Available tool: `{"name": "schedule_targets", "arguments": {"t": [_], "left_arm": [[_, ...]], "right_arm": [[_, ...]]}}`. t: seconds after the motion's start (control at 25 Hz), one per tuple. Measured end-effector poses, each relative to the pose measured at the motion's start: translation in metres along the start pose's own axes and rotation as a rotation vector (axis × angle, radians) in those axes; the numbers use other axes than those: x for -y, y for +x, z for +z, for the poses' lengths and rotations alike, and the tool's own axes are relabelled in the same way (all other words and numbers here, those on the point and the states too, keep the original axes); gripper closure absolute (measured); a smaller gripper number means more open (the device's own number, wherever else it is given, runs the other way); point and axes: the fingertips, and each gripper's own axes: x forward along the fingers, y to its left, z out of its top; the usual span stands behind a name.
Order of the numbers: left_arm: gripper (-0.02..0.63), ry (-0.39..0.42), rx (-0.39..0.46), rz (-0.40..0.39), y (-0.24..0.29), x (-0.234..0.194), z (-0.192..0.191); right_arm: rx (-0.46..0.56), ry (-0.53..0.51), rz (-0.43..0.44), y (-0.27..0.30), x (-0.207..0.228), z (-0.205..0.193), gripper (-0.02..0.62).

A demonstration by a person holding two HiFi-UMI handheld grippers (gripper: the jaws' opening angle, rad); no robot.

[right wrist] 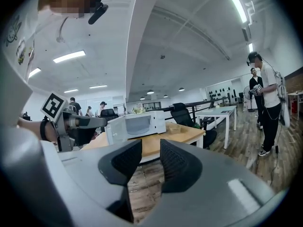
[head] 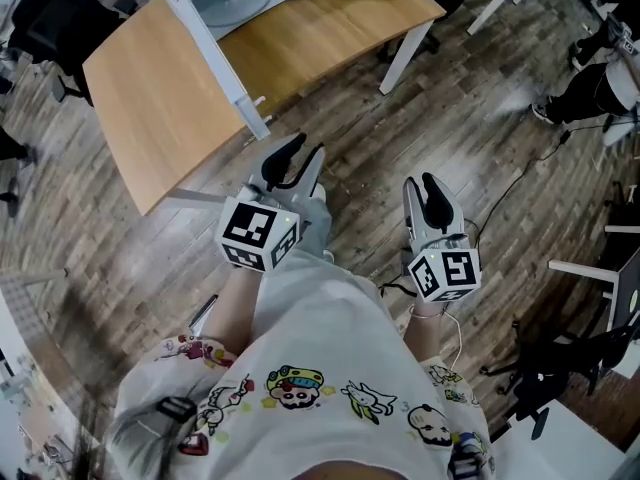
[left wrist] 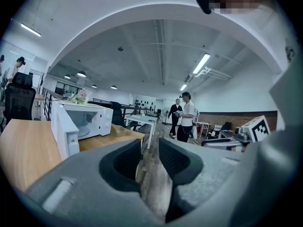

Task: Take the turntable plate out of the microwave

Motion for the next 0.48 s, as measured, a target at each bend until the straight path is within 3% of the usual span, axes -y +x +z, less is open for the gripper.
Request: {"name": "schedule_targets", "arguments": {"t": [0.48], "left_arm": [[0.462,-0.026,0.013,0.0,0.101,-0.066,0.04]], "right_arm": [[0.011,0.008,0.025,0.12,0.044,0.045,0.446]]}}
